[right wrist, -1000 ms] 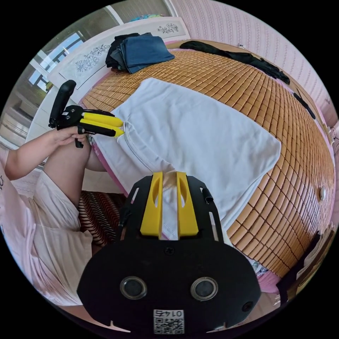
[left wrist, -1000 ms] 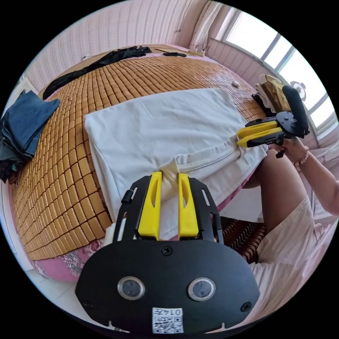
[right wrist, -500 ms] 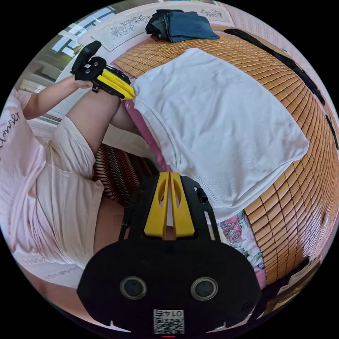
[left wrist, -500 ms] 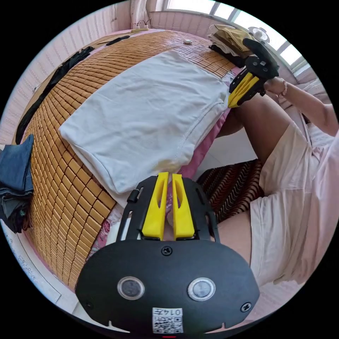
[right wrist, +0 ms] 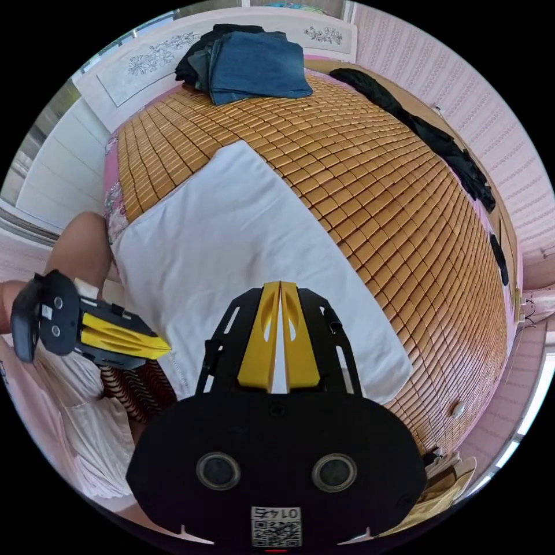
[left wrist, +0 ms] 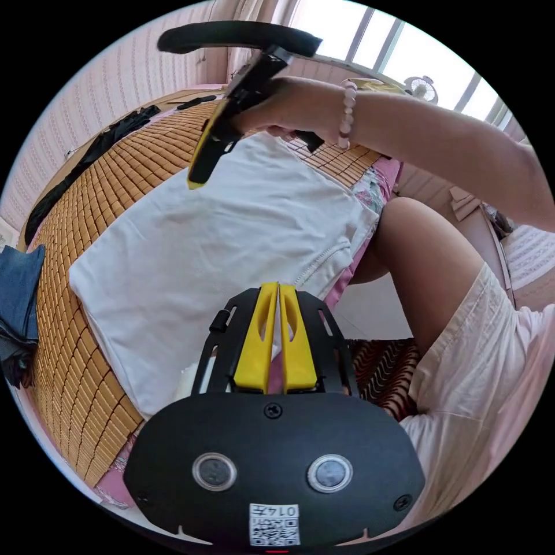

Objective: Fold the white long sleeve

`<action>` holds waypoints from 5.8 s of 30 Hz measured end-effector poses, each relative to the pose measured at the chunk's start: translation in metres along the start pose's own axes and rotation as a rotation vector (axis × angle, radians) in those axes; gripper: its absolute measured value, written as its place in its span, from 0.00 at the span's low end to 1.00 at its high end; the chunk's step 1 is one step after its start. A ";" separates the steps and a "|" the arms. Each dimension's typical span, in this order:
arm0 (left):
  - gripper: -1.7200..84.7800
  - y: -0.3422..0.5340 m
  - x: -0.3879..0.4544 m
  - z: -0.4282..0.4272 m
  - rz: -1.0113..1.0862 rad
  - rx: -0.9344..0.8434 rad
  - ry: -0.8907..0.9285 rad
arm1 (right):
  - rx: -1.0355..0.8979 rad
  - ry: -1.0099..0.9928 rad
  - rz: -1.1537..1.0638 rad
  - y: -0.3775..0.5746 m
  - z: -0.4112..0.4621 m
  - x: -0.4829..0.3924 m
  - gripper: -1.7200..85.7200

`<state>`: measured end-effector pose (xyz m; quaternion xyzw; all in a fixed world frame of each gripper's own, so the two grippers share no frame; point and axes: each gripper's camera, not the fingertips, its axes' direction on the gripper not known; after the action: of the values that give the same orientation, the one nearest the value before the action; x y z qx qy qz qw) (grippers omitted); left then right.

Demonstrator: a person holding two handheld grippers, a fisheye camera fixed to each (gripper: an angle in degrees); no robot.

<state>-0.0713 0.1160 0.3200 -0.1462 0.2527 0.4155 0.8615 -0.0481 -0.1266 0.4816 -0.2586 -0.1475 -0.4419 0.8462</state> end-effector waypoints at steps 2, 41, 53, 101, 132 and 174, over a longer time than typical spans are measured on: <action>0.01 0.010 0.002 0.000 -0.002 0.069 0.014 | 0.057 0.016 -0.010 0.000 -0.001 -0.001 0.02; 0.19 -0.076 0.146 0.057 0.295 0.181 0.175 | 0.354 -0.616 0.568 0.430 0.073 0.117 0.02; 0.03 -0.087 0.134 0.029 0.180 0.243 0.097 | 0.856 -0.699 0.880 0.540 0.107 0.206 0.05; 0.03 0.022 -0.001 0.033 -0.552 0.300 0.198 | 0.428 -0.316 0.523 0.236 0.030 0.159 0.08; 0.06 -0.030 0.020 0.039 -0.449 0.137 0.044 | 0.262 -0.179 0.000 0.204 -0.012 0.137 0.06; 0.14 -0.364 0.156 -0.098 0.234 0.502 -0.050 | 0.756 0.479 0.987 0.786 -0.248 0.075 0.13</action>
<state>0.2674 -0.0514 0.1665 0.1125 0.3417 0.4402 0.8227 0.6472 0.0561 0.0719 0.1242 0.0355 0.0344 0.9910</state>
